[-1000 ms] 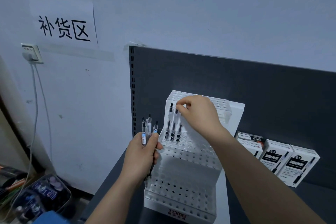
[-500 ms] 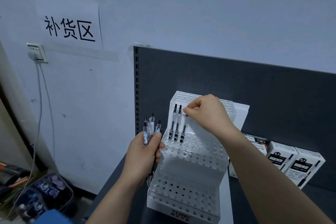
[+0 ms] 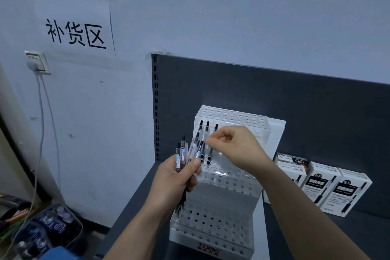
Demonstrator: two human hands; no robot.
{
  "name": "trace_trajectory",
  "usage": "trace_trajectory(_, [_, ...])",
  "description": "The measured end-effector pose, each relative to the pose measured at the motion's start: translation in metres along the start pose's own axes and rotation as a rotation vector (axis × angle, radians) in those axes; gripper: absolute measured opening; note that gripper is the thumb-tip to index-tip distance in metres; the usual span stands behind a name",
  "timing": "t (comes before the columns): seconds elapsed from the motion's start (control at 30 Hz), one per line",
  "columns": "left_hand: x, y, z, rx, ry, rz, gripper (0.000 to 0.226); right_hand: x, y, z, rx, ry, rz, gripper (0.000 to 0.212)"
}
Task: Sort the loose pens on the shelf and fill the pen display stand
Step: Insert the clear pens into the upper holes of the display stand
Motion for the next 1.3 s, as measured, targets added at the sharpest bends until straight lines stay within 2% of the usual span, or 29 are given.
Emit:
trace_trajectory(0.1, [-0.001,0.009,-0.001,0.02,-0.016,-0.036,0.018,0.008,0.018,0.012,-0.144,0.075,-0.216,0.015])
trace_trajectory(0.17, [-0.001,0.013,-0.002,0.025,-0.025,-0.05,0.017,0.01,0.021,0.017,-0.199,0.093,-0.25,0.015])
trace_trajectory(0.33, [0.0,0.013,-0.004,-0.047,-0.034,-0.049,0.015,0.01,0.005,0.031,-0.433,0.14,-0.112,0.014])
trace_trajectory(0.43, [0.003,0.015,-0.003,-0.078,-0.028,-0.042,0.018,0.013,0.006,0.033,-0.619,0.179,-0.126,0.017])
trace_trajectory(0.5, [0.002,0.016,0.0,-0.09,-0.009,-0.036,0.017,0.016,0.004,0.031,-0.667,0.158,-0.12,0.019])
trace_trajectory(0.57, [0.001,0.014,0.004,-0.103,0.006,-0.025,0.016,0.016,-0.01,0.029,-0.664,0.115,-0.03,0.016])
trace_trajectory(0.7, [-0.002,-0.002,0.001,-0.153,0.003,0.092,0.027,0.011,-0.057,0.024,-0.583,0.024,0.254,0.01])
trace_trajectory(0.77, [-0.002,-0.007,-0.003,-0.13,-0.016,0.13,0.037,0.01,-0.063,0.024,-0.475,0.008,0.33,0.009])
trace_trajectory(0.93, [-0.004,-0.004,-0.012,-0.061,-0.085,0.106,0.03,0.003,-0.041,0.031,-0.237,-0.006,0.304,0.006])
trace_trajectory(1.1, [-0.005,-0.002,-0.011,-0.091,-0.026,0.048,0.028,-0.009,-0.021,0.03,0.101,-0.022,0.246,0.008])
trace_trajectory(1.17, [-0.005,-0.001,-0.011,-0.061,-0.022,0.045,0.022,-0.011,-0.015,0.03,0.143,-0.022,0.234,0.009])
trace_trajectory(1.3, [-0.004,0.002,-0.012,-0.032,-0.04,0.038,0.025,-0.013,-0.018,0.032,0.155,-0.003,0.243,0.01])
Point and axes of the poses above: each hand's wrist, its own x-axis away from the middle knuckle, its own y-axis out of the palm, z = x × y, the point moved 7 cm from there along -x, towards the middle knuckle, and after that the axes turned 2 degrees about -z, right-handed, at the moved point
